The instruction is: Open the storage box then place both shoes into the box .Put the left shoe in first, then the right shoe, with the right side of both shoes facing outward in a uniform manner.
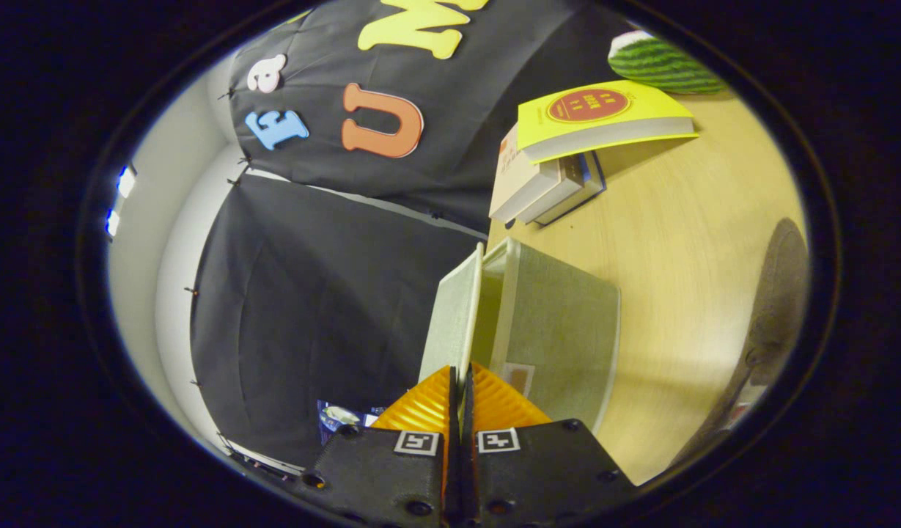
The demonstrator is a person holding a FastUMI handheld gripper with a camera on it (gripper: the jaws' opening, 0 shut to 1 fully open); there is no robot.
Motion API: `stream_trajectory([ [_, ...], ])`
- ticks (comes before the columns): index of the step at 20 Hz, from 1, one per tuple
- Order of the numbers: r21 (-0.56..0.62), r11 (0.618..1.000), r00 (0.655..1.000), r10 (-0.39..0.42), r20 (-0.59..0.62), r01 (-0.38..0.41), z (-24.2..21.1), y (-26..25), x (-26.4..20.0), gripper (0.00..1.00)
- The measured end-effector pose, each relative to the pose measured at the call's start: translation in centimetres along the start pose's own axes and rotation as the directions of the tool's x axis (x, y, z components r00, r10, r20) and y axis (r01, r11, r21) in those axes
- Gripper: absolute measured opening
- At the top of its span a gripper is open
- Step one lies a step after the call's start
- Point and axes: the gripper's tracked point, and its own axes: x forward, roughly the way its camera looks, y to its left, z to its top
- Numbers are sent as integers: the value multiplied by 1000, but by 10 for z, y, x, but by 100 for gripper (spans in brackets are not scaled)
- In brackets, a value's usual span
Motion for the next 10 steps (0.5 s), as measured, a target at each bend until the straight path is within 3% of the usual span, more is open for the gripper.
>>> stream_trajectory([
  [10,-109,989,995,-94,24,96,-1,62,-1,6],
])
